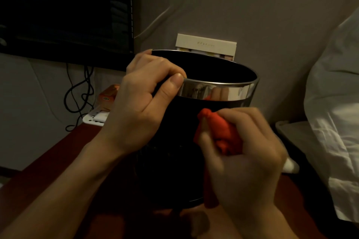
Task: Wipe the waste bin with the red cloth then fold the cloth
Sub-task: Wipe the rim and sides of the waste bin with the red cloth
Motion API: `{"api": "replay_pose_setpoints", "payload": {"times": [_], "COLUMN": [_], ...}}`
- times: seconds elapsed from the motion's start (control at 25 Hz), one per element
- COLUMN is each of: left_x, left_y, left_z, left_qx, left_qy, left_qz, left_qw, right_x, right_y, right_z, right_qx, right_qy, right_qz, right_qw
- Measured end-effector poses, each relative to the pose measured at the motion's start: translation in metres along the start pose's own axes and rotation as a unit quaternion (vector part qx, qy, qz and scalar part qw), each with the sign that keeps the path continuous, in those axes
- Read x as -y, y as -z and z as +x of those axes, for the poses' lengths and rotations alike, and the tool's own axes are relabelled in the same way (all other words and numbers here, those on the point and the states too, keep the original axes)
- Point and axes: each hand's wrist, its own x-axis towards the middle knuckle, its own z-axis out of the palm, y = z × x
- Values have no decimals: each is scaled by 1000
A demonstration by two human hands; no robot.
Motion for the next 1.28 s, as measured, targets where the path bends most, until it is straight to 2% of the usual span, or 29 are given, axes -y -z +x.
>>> {"api": "replay_pose_setpoints", "payload": {"times": [0.12, 0.28, 0.48, 0.64, 1.28], "left_x": [0, -1, -1, 0, -3], "left_y": [0, -1, 3, 5, 15], "left_z": [0, 0, 0, 0, 1], "left_qx": [-1, 6, 7, 23, 59], "left_qy": [3, 5, 6, 9, 48], "left_qz": [-3, -8, -9, -25, -64], "left_qw": [1000, 1000, 1000, 999, 995], "right_x": [0, -7, -2, -2, 6], "right_y": [0, 11, 2, 9, 9], "right_z": [-1, 8, 2, 8, 1], "right_qx": [17, -35, 1, -28, -11], "right_qy": [11, -9, 1, 4, 14], "right_qz": [0, -3, 20, 4, 1], "right_qw": [1000, 999, 1000, 1000, 1000]}}
